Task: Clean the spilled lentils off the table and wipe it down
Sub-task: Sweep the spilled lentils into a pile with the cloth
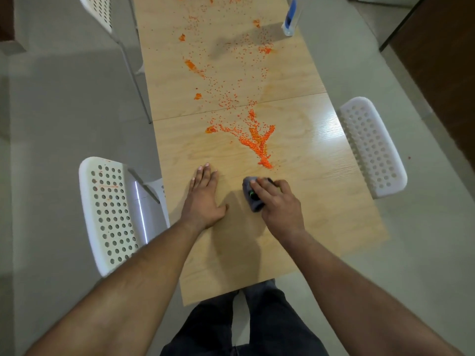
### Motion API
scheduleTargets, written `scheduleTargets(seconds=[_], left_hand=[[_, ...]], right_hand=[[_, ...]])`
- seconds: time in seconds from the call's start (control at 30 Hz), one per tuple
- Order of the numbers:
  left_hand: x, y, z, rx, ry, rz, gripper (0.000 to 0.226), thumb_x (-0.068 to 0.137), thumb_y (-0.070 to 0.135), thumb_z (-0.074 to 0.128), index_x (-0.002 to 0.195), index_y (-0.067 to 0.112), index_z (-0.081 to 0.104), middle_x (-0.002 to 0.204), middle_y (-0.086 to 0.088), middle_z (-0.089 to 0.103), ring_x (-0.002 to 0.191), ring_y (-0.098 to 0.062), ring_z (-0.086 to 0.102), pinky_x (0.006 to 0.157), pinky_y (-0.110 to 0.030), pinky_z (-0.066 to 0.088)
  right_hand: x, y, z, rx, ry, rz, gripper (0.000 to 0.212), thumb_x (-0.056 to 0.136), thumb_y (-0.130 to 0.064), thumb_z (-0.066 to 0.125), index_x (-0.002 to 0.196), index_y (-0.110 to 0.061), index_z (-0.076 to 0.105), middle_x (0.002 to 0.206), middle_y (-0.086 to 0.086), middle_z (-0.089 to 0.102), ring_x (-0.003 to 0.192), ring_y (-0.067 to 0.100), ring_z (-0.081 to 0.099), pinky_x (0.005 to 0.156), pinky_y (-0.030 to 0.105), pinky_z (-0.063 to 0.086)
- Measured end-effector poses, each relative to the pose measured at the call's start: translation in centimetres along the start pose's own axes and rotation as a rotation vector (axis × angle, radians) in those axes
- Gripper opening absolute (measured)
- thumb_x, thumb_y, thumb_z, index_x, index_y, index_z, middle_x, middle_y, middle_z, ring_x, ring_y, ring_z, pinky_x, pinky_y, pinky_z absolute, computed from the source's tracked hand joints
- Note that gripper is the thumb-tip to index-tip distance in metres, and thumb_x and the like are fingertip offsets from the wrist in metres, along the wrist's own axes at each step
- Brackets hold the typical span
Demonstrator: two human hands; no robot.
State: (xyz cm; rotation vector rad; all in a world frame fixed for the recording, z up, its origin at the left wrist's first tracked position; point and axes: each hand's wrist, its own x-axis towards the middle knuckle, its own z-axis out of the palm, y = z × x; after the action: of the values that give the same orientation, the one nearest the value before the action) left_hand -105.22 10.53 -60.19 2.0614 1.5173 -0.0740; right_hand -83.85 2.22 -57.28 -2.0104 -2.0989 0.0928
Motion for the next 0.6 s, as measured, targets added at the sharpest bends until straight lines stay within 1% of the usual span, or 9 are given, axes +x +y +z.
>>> scheduleTargets(seconds=[0.07, 0.1, 0.2, 0.27, 0.33, 0.4, 0.5, 0.53, 0.6], left_hand=[[0.4, 0.3, 0.0, 0.005, 0.024, -0.002, 0.106, 0.092, 0.049, 0.072, 0.169, 0.017, 0.007, 0.176, -0.006, -0.015, 0.161, -0.023, -0.018, 0.131, -0.036, -0.008], [0.8, 0.6, 0.1, 0.007, 0.026, -0.004, 0.106, 0.093, 0.05, 0.071, 0.169, 0.016, 0.006, 0.176, -0.007, -0.015, 0.161, -0.023, -0.018, 0.131, -0.036, -0.008], [2.2, 1.7, 0.1, 0.022, 0.041, -0.025, 0.107, 0.094, 0.056, 0.067, 0.169, 0.014, 0.003, 0.175, -0.009, -0.015, 0.161, -0.024, -0.019, 0.131, -0.037, -0.009], [3.3, 2.6, 0.3, 0.042, 0.066, -0.053, 0.108, 0.095, 0.061, 0.064, 0.169, 0.014, 0.002, 0.175, -0.009, -0.015, 0.161, -0.025, -0.019, 0.131, -0.039, -0.008], [4.3, 3.5, 0.5, 0.045, 0.08, -0.096, 0.109, 0.094, 0.065, 0.062, 0.169, 0.014, 0.001, 0.175, -0.009, -0.015, 0.161, -0.025, -0.018, 0.132, -0.041, -0.005], [5.3, 4.6, 0.6, 0.041, 0.107, -0.166, 0.111, 0.093, 0.068, 0.061, 0.169, 0.016, 0.0, 0.176, -0.008, -0.015, 0.161, -0.025, -0.018, 0.132, -0.044, -0.004], [6.1, 5.7, 0.7, 0.031, 0.129, -0.231, 0.115, 0.09, 0.072, 0.061, 0.168, 0.016, -0.002, 0.176, -0.007, -0.015, 0.161, -0.025, -0.018, 0.132, -0.047, -0.004], [6.5, 6.2, 0.8, 0.026, 0.136, -0.261, 0.117, 0.088, 0.074, 0.061, 0.168, 0.016, -0.002, 0.176, -0.007, -0.015, 0.161, -0.026, -0.018, 0.131, -0.049, -0.005], [7.1, 7.0, 1.0, 0.011, 0.153, -0.311, 0.122, 0.085, 0.077, 0.063, 0.168, 0.014, -0.002, 0.176, -0.008, -0.015, 0.161, -0.026, -0.018, 0.131, -0.051, -0.006]], right_hand=[[-2.6, 1.1, 0.3, 0.007, -0.023, -0.052, 0.053, 0.08, -0.007, 0.074, 0.132, -0.018, 0.074, 0.134, 0.0, 0.071, 0.104, 0.036, 0.063, 0.064, 0.037, 0.058], [-3.6, 1.9, 0.5, 0.001, -0.039, -0.068, 0.055, 0.078, -0.006, 0.077, 0.131, -0.019, 0.074, 0.134, 0.0, 0.072, 0.103, 0.036, 0.063, 0.064, 0.038, 0.06], [-3.6, 4.3, 1.3, -0.042, -0.05, -0.109, 0.049, 0.079, -0.008, 0.073, 0.126, -0.02, 0.077, 0.131, -0.001, 0.073, 0.103, 0.034, 0.061, 0.063, 0.037, 0.06], [-1.3, 5.9, 1.7, -0.031, -0.031, -0.122, 0.043, 0.084, -0.012, 0.063, 0.124, -0.021, 0.079, 0.13, -0.002, 0.074, 0.105, 0.032, 0.059, 0.064, 0.036, 0.059], [2.0, 7.1, 2.0, -0.009, -0.003, -0.125, 0.044, 0.089, -0.017, 0.053, 0.123, -0.022, 0.079, 0.13, -0.003, 0.074, 0.107, 0.031, 0.056, 0.067, 0.035, 0.058], [5.8, 8.5, 2.4, 0.005, -0.005, -0.129, 0.04, 0.09, -0.016, 0.059, 0.123, -0.021, 0.079, 0.129, -0.003, 0.075, 0.107, 0.029, 0.052, 0.068, 0.034, 0.057], [10.6, 8.9, 2.5, 0.016, -0.016, -0.132, 0.043, 0.081, -0.007, 0.08, 0.122, -0.02, 0.08, 0.127, -0.002, 0.075, 0.103, 0.034, 0.061, 0.064, 0.036, 0.057], [12.0, 9.3, 2.4, 0.024, -0.024, -0.157, 0.043, 0.08, -0.007, 0.08, 0.121, -0.02, 0.08, 0.126, -0.001, 0.076, 0.101, 0.036, 0.063, 0.062, 0.036, 0.058], [13.5, 9.6, 2.0, 0.035, -0.029, -0.213, 0.038, 0.086, -0.011, 0.066, 0.122, -0.019, 0.079, 0.127, 0.0, 0.075, 0.1, 0.039, 0.064, 0.062, 0.039, 0.059]])
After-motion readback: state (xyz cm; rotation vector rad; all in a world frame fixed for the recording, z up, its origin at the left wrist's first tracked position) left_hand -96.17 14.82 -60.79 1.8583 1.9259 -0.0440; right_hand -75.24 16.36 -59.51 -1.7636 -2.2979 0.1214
